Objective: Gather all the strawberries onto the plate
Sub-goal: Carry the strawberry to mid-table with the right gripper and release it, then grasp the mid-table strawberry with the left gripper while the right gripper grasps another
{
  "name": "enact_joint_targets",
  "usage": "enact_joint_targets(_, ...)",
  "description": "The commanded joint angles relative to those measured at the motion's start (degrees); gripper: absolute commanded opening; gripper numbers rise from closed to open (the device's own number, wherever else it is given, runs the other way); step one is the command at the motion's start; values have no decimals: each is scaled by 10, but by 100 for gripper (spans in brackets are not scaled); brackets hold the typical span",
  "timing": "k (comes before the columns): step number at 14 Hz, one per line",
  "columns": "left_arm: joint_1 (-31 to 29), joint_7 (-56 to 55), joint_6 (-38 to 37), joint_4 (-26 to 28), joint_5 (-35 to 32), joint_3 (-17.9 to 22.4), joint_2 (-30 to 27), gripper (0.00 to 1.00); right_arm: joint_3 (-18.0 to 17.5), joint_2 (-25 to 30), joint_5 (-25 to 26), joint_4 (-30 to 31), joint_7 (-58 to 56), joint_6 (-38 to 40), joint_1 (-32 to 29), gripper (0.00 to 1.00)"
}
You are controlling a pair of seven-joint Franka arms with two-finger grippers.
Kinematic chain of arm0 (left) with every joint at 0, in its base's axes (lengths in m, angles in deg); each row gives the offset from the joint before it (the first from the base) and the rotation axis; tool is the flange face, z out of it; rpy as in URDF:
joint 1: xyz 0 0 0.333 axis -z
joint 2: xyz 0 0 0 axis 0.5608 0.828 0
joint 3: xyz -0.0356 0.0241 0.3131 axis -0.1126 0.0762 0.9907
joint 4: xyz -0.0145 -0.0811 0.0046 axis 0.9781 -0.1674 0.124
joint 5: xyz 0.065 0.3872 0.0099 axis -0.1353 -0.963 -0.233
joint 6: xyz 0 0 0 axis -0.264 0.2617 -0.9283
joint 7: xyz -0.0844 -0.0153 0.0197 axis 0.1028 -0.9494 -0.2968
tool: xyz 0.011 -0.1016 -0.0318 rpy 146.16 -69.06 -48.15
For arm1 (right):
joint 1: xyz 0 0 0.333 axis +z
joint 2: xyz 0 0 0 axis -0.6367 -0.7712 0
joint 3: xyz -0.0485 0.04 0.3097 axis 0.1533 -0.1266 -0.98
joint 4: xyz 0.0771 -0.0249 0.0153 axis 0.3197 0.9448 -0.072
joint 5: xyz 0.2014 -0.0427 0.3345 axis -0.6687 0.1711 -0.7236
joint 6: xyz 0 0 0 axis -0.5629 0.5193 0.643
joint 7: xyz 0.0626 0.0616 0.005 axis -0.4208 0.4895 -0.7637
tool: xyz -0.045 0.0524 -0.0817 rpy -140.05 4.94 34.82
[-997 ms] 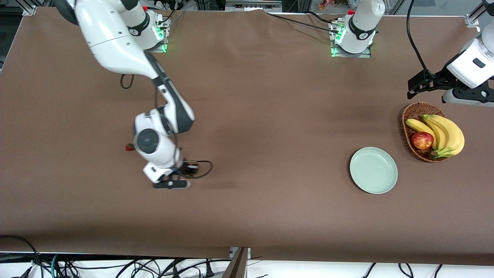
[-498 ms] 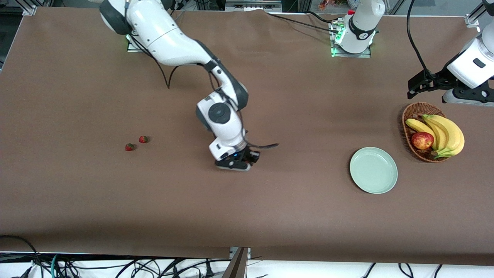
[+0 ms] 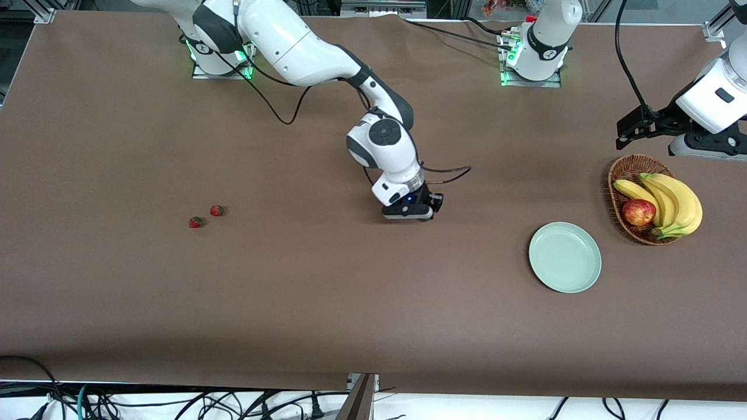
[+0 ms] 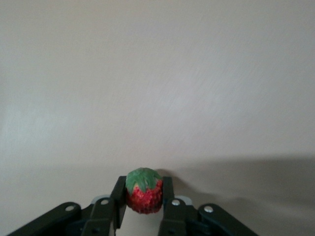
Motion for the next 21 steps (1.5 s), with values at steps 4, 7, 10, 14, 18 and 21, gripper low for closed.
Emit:
enact_joint_targets(4,-4,0,-5,-4,0,-4,-5,100,23,14,-1,-29,-8,49,-15,100)
enact_joint_targets(7,-4,7,-4,-5,1,-3,0,100,14,63,-6,-27,-92,110,-88,100)
enact_joint_targets(10,6,11,-47,-5,0,-11,37,100,12,86,-8,-24,-223,209,-148,100)
enact_joint_targets(14,11,-15,-10,-14,9,-56,126,100,16,115,-7,-15,-378,321,-235,100)
enact_joint_targets(18,63,-127,90,-15,13,-61,214,100,21,137,-6,28,-504,373,-318,100)
enact_joint_targets(21,137,-297,154,-20,5,-60,273,100,29,159,-4,57,-586,421,-369,100)
